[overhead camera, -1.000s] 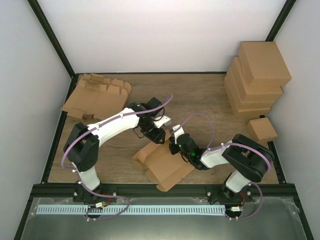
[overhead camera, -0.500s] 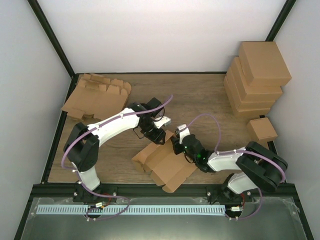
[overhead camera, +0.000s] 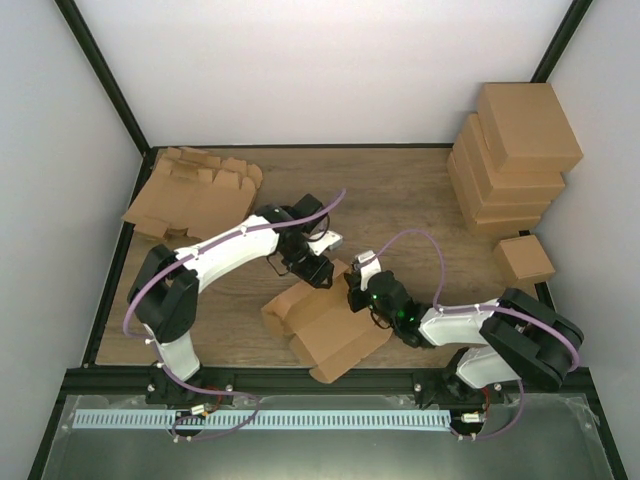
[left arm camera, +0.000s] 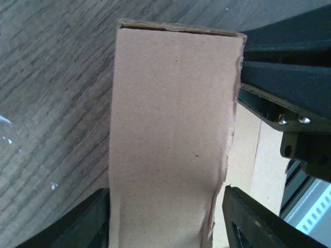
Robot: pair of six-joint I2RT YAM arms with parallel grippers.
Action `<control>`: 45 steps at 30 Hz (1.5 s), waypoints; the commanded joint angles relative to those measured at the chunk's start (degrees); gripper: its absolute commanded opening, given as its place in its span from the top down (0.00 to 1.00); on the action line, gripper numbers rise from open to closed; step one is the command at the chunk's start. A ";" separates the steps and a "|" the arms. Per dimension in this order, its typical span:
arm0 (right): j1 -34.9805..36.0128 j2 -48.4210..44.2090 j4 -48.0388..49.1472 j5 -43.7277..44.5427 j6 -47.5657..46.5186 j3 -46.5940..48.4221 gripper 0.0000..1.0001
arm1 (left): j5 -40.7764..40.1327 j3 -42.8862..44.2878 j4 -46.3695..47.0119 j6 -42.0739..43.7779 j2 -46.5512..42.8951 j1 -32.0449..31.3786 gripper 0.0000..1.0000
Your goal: Fold the paper box
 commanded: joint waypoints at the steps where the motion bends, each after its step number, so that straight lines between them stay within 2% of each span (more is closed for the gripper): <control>1: -0.09 -0.72 -1.21 2.15 1.29 1.32 0.99 | 1.16 2.14 0.78 -0.79 -1.12 -0.32 0.33; 5: -0.11 -3.54 -2.11 5.40 2.18 0.41 0.99 | -2.19 3.27 4.03 -2.99 -7.23 -0.25 0.15; 9: -0.11 -5.27 1.22 8.32 2.55 -2.58 0.99 | -6.59 2.75 7.84 -5.09 -14.98 0.26 0.04; 13: -0.14 -1.03 8.44 8.36 1.24 -3.00 0.99 | -6.60 -0.27 10.87 -6.94 -16.24 0.95 0.01; 16: -0.08 3.73 15.56 5.62 -1.06 -3.07 0.99 | -5.50 -2.23 13.02 -8.78 -13.37 2.52 0.04; 20: -0.10 8.22 22.85 3.03 -3.93 -2.93 0.99 | 3.38 -4.25 17.04 -9.48 -10.59 6.82 0.07; 25: -0.15 9.85 24.27 -0.59 -5.90 -2.54 0.99 | 8.58 -3.70 18.96 -9.22 -5.69 7.85 0.24; 32: -0.08 10.88 24.92 -2.15 -6.04 -3.49 0.99 | 13.58 -2.46 20.09 -7.79 0.50 7.80 0.30; 36: -0.09 10.69 24.23 -2.30 -6.20 -3.66 0.97 | 15.86 -2.83 20.27 -7.32 2.64 7.35 0.44; 45: 2.17 13.06 23.66 -0.60 -6.98 -3.24 0.92 | 16.45 -4.39 20.52 -6.73 4.21 5.59 0.48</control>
